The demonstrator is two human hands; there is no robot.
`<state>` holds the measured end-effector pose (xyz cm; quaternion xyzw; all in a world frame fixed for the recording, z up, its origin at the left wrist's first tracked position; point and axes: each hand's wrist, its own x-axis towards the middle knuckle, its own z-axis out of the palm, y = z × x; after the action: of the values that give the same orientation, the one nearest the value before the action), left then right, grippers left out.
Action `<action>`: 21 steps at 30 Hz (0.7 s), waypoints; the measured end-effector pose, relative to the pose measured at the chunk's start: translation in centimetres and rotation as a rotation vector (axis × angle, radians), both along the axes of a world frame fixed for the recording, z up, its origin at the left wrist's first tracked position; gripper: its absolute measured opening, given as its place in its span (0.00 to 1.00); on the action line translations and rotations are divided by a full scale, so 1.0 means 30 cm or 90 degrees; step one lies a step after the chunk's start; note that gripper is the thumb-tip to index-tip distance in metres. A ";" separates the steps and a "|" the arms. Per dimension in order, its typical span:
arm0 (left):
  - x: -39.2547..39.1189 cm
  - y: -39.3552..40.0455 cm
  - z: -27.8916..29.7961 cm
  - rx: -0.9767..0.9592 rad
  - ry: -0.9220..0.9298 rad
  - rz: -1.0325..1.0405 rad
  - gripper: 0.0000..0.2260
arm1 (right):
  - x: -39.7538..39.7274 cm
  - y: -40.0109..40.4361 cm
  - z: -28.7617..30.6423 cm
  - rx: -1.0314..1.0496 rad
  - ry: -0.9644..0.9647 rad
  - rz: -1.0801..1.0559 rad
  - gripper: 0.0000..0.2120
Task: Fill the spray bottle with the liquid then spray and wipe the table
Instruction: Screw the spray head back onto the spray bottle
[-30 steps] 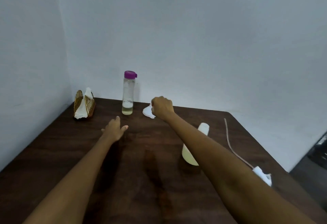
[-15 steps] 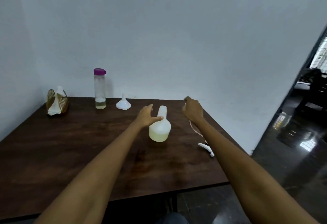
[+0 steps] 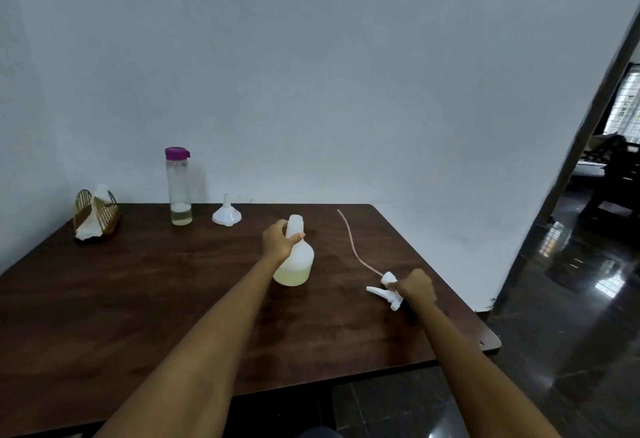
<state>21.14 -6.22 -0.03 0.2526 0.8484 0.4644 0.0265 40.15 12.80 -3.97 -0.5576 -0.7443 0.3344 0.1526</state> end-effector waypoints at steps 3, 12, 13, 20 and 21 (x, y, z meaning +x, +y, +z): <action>-0.016 -0.003 -0.020 -0.004 0.014 0.004 0.19 | -0.013 0.019 -0.015 -0.042 0.109 -0.003 0.23; -0.011 -0.001 -0.031 0.001 0.021 0.018 0.20 | -0.071 -0.002 0.106 0.069 0.303 0.050 0.12; -0.012 -0.003 -0.029 0.004 0.016 0.018 0.20 | -0.072 -0.006 0.129 0.091 0.324 0.053 0.13; -0.022 -0.011 -0.028 0.013 -0.014 0.017 0.21 | -0.046 -0.003 0.249 0.210 0.459 0.107 0.14; -0.025 -0.012 -0.028 0.014 -0.019 0.014 0.21 | -0.041 0.002 0.256 0.209 0.470 0.113 0.14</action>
<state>20.38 -6.57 -0.86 0.2364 0.8454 0.4779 0.0316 38.91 12.85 3.70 -0.3023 -0.7281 0.4005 0.4669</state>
